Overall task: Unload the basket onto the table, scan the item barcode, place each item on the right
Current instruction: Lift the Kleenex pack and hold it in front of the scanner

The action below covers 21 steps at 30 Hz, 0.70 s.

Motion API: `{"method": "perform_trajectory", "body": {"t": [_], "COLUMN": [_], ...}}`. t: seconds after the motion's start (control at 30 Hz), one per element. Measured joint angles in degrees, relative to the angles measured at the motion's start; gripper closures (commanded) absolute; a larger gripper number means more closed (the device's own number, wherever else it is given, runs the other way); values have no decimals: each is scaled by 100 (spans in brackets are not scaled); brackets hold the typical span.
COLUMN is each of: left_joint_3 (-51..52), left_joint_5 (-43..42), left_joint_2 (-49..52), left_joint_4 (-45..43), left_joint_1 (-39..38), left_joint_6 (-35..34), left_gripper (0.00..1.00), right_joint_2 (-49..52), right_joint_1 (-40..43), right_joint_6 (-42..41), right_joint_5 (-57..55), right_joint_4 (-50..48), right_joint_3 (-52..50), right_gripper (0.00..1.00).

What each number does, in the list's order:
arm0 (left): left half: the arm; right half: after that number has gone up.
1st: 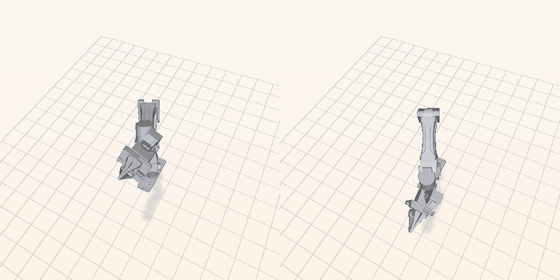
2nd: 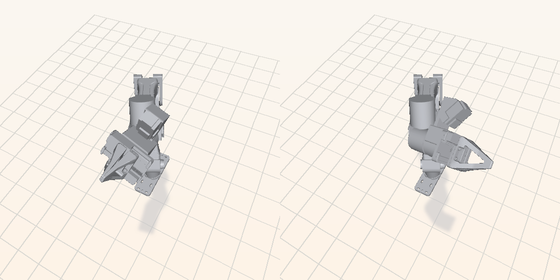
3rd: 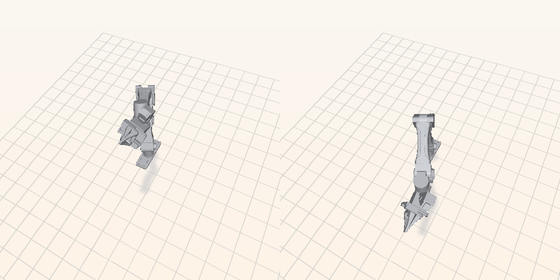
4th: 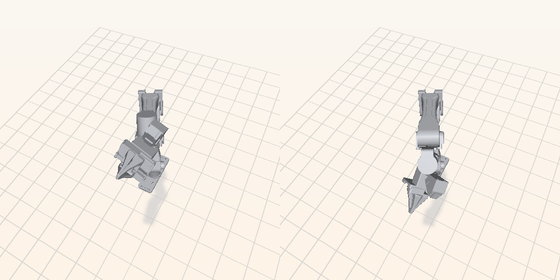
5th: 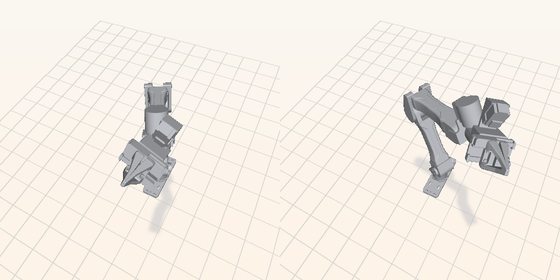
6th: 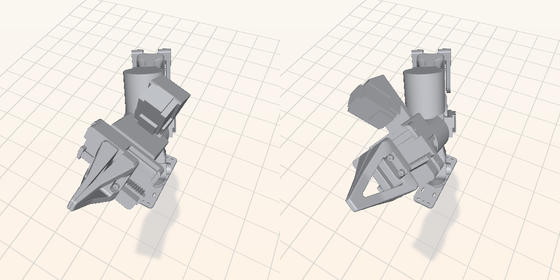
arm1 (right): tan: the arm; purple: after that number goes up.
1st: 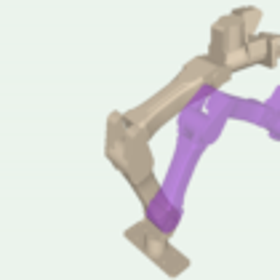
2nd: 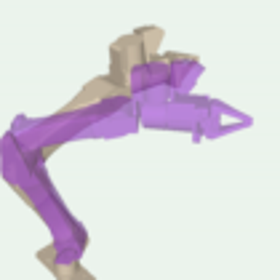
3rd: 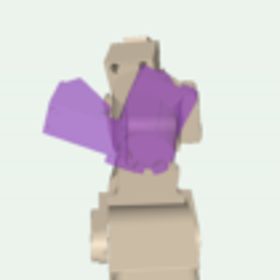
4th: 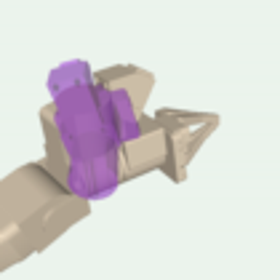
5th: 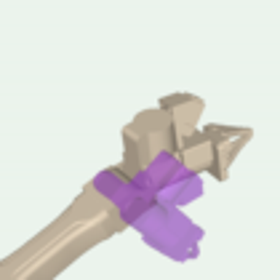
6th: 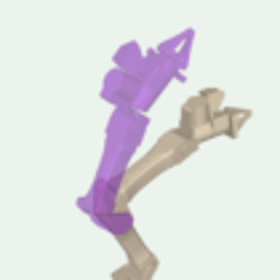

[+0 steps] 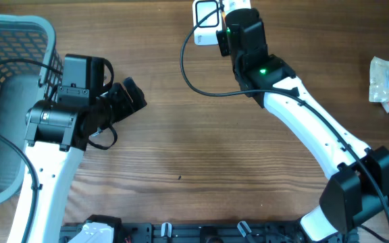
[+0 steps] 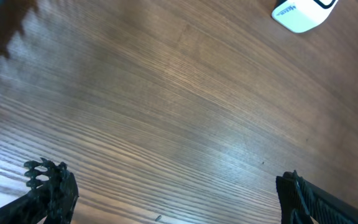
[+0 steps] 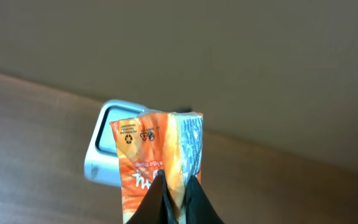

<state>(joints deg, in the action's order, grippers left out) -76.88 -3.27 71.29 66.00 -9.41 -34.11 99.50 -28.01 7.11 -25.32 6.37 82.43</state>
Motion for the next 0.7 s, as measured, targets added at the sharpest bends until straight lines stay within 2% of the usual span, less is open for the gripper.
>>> {"method": "perform_trajectory", "body": {"t": [0.13,0.23,0.27,0.37,0.57,0.7], "left_joint_3": [0,0,0,0,0,0], "left_joint_5": [0,-2,0,0,0,0], "left_joint_2": [0,0,0,0,0,0], "left_joint_4": [0,-13,-4,0,0,0], "left_joint_1": [0,0,0,0,0,0], "left_joint_6": [0,0,0,0,0,0], "left_gripper": [0,0,0,0,0,0], "right_joint_2": [417,1110,1399,2085,2332,2332], "right_joint_1": [81,199,201,205,573,800], "right_joint_6": [894,2190,2747,3606,3491,2865], "right_joint_5": [319,964,1161,1346,1779,1891], "right_joint_4": [-1880,-3016,-3213,-3265,-3296,-3257], "right_joint_3": [37,50,50,44,44,44], "right_gripper": [95,95,95,95,95,95]}}
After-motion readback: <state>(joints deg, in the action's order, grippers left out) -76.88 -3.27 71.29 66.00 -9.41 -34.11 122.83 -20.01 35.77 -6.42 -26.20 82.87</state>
